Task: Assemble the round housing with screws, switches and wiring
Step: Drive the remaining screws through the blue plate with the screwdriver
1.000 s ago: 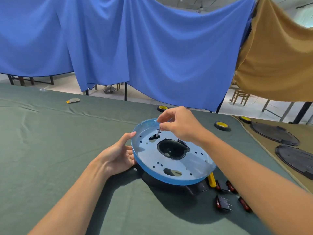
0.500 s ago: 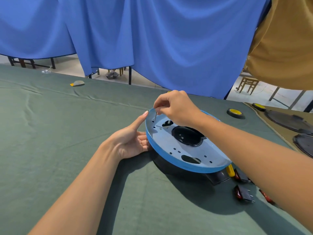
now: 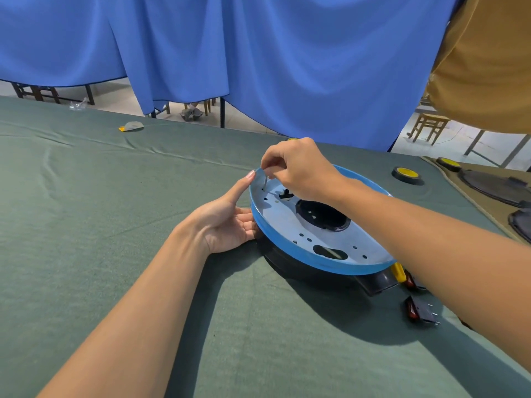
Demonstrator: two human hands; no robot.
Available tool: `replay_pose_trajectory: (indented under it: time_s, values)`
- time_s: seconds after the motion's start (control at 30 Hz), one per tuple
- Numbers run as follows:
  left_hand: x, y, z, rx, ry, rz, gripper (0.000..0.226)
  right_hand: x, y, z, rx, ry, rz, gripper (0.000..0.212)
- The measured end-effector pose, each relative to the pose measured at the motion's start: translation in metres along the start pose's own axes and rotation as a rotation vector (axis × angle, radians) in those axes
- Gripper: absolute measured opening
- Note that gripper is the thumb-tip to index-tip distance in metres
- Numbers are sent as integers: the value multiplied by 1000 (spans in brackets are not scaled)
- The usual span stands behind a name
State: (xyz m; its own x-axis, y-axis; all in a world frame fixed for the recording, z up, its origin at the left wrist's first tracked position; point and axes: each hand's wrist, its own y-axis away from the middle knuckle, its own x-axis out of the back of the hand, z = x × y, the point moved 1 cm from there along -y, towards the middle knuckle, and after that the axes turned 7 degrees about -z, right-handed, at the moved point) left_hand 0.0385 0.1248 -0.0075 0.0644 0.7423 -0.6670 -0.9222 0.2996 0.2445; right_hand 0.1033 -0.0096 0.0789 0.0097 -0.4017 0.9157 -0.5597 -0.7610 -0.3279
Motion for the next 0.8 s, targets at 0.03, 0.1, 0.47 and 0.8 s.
replay_pose_trajectory:
  time_s: [0.03, 0.1, 0.47, 0.8]
  values:
    - [0, 0, 0, 0, 3, 1, 88, 0, 0, 0, -1, 5, -1, 16]
    - [-1, 1, 0, -3, 3, 8, 86, -2, -1, 1, -1, 11, -5, 16]
    - [-4, 2, -1, -8, 2, 33, 80, -9, -2, -1, -18, 71, -192, 18]
    - [-4, 3, -1, -13, 21, 34, 86, 0, -9, -3, -70, 8, -280, 14]
